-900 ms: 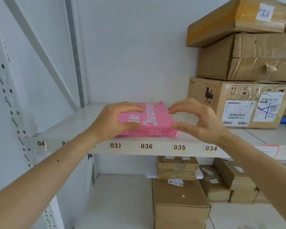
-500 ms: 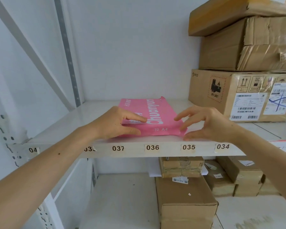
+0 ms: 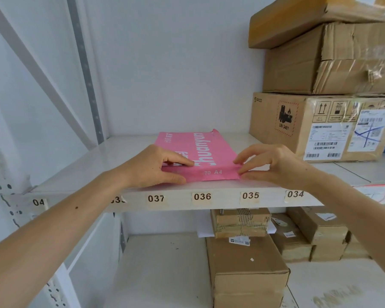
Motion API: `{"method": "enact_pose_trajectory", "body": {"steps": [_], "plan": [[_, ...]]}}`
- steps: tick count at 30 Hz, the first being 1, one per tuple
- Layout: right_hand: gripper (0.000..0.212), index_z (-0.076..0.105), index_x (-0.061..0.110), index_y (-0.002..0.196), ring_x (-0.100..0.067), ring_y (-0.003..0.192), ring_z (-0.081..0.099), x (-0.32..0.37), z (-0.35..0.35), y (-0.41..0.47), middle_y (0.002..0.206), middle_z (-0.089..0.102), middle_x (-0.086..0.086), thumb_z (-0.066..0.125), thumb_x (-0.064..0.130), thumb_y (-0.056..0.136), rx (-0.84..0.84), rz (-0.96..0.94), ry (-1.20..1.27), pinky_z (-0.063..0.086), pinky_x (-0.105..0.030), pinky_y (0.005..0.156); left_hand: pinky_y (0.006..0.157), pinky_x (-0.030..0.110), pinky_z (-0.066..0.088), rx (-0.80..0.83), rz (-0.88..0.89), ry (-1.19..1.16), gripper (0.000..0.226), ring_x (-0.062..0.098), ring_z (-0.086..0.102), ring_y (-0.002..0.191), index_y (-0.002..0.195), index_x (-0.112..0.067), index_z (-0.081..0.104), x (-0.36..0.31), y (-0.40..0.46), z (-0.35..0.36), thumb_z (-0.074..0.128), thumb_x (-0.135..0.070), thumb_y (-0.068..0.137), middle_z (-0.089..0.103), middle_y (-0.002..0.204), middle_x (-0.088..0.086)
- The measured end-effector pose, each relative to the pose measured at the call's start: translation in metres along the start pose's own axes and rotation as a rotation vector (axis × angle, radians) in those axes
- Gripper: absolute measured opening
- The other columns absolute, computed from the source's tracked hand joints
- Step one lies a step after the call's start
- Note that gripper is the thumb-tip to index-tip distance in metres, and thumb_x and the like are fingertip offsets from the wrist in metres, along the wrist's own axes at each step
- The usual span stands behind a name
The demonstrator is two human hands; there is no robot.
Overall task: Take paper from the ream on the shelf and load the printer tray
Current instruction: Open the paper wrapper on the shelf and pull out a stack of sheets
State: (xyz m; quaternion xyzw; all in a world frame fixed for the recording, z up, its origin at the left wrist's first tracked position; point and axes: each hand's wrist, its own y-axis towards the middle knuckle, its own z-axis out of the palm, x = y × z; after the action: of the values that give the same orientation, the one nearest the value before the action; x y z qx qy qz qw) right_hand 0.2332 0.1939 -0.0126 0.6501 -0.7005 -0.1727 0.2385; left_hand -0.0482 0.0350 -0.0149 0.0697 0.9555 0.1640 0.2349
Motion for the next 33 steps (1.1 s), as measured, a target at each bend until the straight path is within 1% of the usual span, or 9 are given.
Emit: {"method": "enact_pose_trajectory", "body": {"steps": [11, 14, 17, 22, 24, 27, 28, 31, 33], "plan": [[0.009, 0.060, 0.020, 0.087, -0.008, 0.086, 0.064, -0.001, 0.011, -0.003, 0.098, 0.068, 0.005, 0.057, 0.014, 0.092, -0.086, 0.114, 0.103, 0.051, -0.021, 0.076, 0.095, 0.001, 0.033, -0.058, 0.030, 0.130, 0.048, -0.024, 0.048, 0.109, 0.121, -0.034, 0.066, 0.000, -0.003, 0.007, 0.078, -0.041, 0.076, 0.063, 0.120, -0.025], [0.012, 0.059, 0.021, 0.085, -0.009, 0.083, 0.063, -0.001, 0.013, -0.002, 0.094, 0.069, 0.001, 0.058, 0.010, 0.091, -0.108, 0.116, 0.126, 0.049, -0.017, 0.074, 0.097, 0.017, 0.045, -0.089, 0.040, 0.149, 0.043, -0.017, 0.054, 0.106, 0.117, -0.033, 0.066, -0.003, -0.004, 0.009, 0.077, -0.041, 0.077, 0.065, 0.118, -0.023], [0.010, 0.061, 0.018, 0.085, -0.011, 0.082, 0.063, -0.003, 0.014, -0.001, 0.093, 0.069, 0.002, 0.058, 0.010, 0.090, -0.116, 0.149, 0.139, 0.051, -0.021, 0.073, 0.088, 0.038, 0.053, -0.134, 0.096, 0.253, 0.023, -0.003, 0.061, 0.107, 0.099, -0.036, 0.065, -0.008, -0.006, 0.012, 0.072, -0.044, 0.080, 0.068, 0.113, -0.023], [0.017, 0.060, 0.023, 0.083, -0.009, 0.080, 0.064, -0.001, 0.015, 0.000, 0.090, 0.070, 0.000, 0.061, 0.006, 0.088, -0.150, 0.152, 0.112, 0.049, -0.015, 0.072, 0.073, 0.037, 0.054, -0.233, 0.152, 0.386, 0.007, -0.008, 0.056, 0.105, 0.081, -0.032, 0.068, -0.008, -0.006, 0.020, 0.068, -0.038, 0.084, 0.068, 0.113, -0.023], [0.017, 0.061, 0.022, 0.082, -0.010, 0.081, 0.064, 0.002, 0.015, 0.000, 0.090, 0.069, 0.000, 0.062, 0.005, 0.087, -0.170, 0.149, 0.081, 0.051, -0.023, 0.075, 0.073, 0.037, 0.054, -0.236, 0.136, 0.374, 0.007, -0.014, 0.051, 0.102, 0.080, -0.032, 0.067, -0.008, -0.005, 0.021, 0.067, -0.036, 0.085, 0.067, 0.113, -0.023], [0.003, 0.064, 0.012, 0.089, -0.016, 0.085, 0.063, 0.011, 0.019, 0.003, 0.092, 0.067, -0.002, 0.065, 0.011, 0.086, -0.173, 0.083, 0.017, 0.052, -0.036, 0.075, 0.077, 0.038, 0.053, -0.210, 0.103, 0.334, 0.008, -0.007, 0.056, 0.105, 0.080, -0.035, 0.061, -0.010, -0.003, 0.020, 0.064, -0.036, 0.088, 0.065, 0.113, -0.024], [0.011, 0.064, 0.010, 0.092, -0.018, 0.085, 0.063, 0.017, 0.021, 0.006, 0.094, 0.067, -0.003, 0.066, 0.018, 0.085, -0.174, 0.056, -0.009, 0.052, -0.038, 0.074, 0.077, 0.039, 0.053, -0.205, 0.097, 0.323, 0.008, -0.004, 0.058, 0.106, 0.080, -0.035, 0.060, -0.010, -0.003, 0.020, 0.063, -0.036, 0.088, 0.065, 0.113, -0.024], [0.030, 0.067, 0.012, 0.093, -0.020, 0.086, 0.062, 0.031, 0.032, 0.018, 0.099, 0.065, -0.003, 0.067, 0.040, 0.082, -0.133, -0.011, -0.098, 0.049, -0.032, 0.074, 0.078, 0.040, 0.053, -0.196, 0.088, 0.291, 0.006, 0.000, 0.060, 0.105, 0.082, -0.031, 0.062, -0.012, -0.002, 0.019, 0.064, -0.034, 0.088, 0.066, 0.112, -0.022], [0.026, 0.070, 0.014, 0.089, -0.018, 0.089, 0.062, 0.037, 0.041, 0.025, 0.102, 0.065, 0.000, 0.071, 0.039, 0.081, -0.118, -0.022, -0.146, 0.047, -0.030, 0.076, 0.078, 0.041, 0.053, -0.195, 0.079, 0.286, 0.005, 0.001, 0.061, 0.102, 0.084, -0.030, 0.063, -0.013, -0.002, 0.018, 0.064, -0.033, 0.087, 0.067, 0.110, -0.022]]}}
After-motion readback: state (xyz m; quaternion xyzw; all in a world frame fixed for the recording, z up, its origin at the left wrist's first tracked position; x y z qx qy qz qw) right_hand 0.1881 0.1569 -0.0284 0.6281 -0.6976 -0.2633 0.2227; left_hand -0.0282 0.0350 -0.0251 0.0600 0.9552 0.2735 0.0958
